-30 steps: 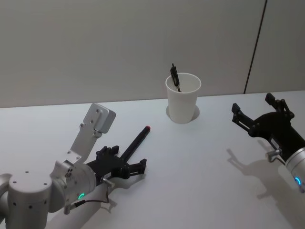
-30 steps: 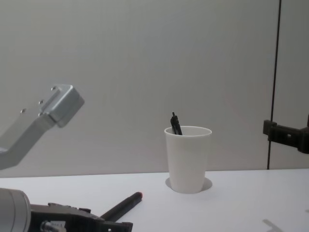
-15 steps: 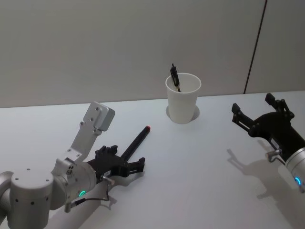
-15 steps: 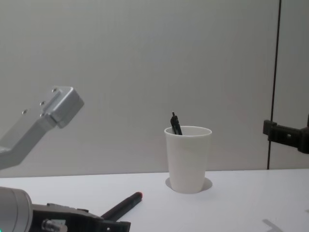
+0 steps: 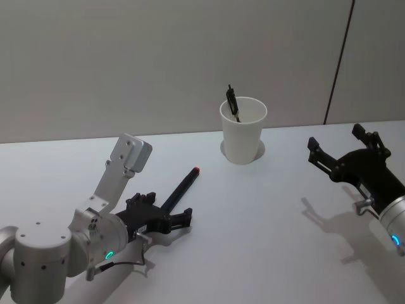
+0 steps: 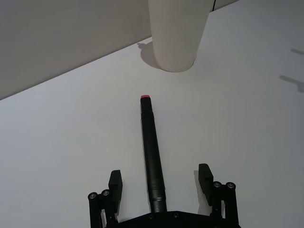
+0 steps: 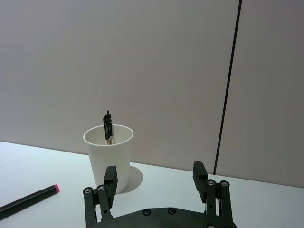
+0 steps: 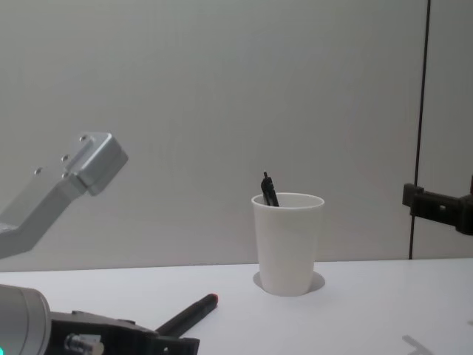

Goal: Place the pen into the pen holder.

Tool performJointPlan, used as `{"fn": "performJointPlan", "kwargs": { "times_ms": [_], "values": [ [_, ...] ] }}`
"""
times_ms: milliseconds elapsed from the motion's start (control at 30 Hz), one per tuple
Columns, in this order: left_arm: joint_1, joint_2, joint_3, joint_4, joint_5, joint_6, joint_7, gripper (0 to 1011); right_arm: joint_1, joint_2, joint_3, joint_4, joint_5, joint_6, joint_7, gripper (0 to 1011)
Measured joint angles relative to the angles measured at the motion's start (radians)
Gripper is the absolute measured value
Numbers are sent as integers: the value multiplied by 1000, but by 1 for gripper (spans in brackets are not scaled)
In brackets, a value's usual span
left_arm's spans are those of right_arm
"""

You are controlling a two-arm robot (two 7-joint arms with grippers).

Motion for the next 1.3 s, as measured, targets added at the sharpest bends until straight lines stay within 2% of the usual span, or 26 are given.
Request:
{"fn": "performJointPlan", "kwargs": {
  "times_ms": [133,267,600,767,800,833,1033,1300],
  "values": [
    [-1,-1,0,1,0,1,0,995,0,0,0,0,0,0,0,1002],
    [-1,-1,-1,2,-1,1,0,903,0,0,0,0,0,0,0,1001],
    [-2,-2,-1,3,-2,3,0,616,0,0,0,0,0,0,0,1001],
    [-3,-2,-1,3,-2,3,0,448,0,0,0,0,0,0,0,1001],
    [-3,-3,-1,3,-2,3,0,386,0,0,0,0,0,0,0,1001],
    [-3,-3,-1,3,-2,3,0,386,0,0,0,0,0,0,0,1001],
    [-3,-3,-1,4,-2,3,0,200,0,0,0,0,0,0,0,1001],
    [-3,-3,-1,4,-2,3,0,186,0,0,0,0,0,0,0,1001]
  ]
}}
